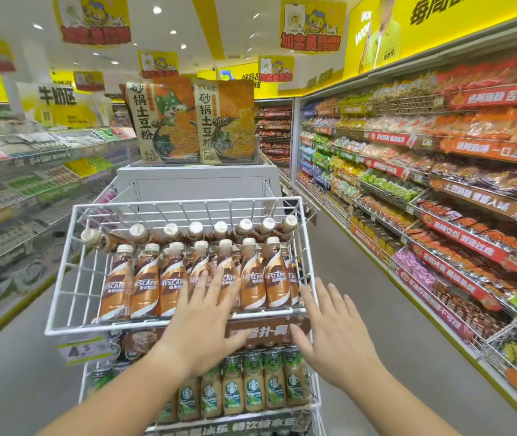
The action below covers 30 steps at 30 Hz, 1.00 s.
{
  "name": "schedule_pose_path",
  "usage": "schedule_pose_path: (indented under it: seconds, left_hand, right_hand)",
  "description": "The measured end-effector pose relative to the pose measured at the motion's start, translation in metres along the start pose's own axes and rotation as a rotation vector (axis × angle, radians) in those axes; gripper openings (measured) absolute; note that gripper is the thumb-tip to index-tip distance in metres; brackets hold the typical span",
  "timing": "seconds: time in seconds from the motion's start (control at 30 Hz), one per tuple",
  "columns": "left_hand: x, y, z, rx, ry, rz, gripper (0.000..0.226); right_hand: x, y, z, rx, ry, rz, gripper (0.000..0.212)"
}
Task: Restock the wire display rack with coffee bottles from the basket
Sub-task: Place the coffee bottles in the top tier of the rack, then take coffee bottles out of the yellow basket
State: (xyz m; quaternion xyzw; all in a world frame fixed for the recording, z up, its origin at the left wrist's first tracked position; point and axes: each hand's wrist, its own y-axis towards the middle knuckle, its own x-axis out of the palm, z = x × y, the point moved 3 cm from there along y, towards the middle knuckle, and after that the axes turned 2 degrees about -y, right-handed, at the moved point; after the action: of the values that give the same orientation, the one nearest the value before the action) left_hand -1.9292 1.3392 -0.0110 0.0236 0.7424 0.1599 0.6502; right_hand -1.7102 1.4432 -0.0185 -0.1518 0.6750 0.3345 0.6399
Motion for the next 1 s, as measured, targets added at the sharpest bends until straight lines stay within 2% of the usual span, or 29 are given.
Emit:
schedule_pose_path:
  seconds: [0.27,0.5,0.63,0.87,1.0]
  left_hand:
    - [0.021,-0.11,-0.036,-0.039,-0.01,-0.079,0.095]
    - [0.105,-0.213,-0.036,-0.076,-0.058,-0.201,0.091]
    - [0.174,-0.252,-0.021,-0.093,-0.061,-0.283,0.09]
    - [0.335,-0.315,0.003,-0.141,-0.059,-0.418,0.089]
    - [0.45,-0.379,0.011,-0.255,-0.065,-0.617,0.093]
  right_hand:
    - [0.038,-0.07,-0.08,0.013,0.014,-0.091,0.078]
    - [0.13,-0.14,-0.135,-0.022,0.024,-0.208,0.077]
    - [0.203,-0.173,-0.149,-0.041,0.047,-0.321,0.077]
    - [0.363,-0.228,-0.148,-0.124,0.063,-0.505,0.078]
    - [0.476,-0.275,-0.156,-0.16,0.063,-0.601,0.078]
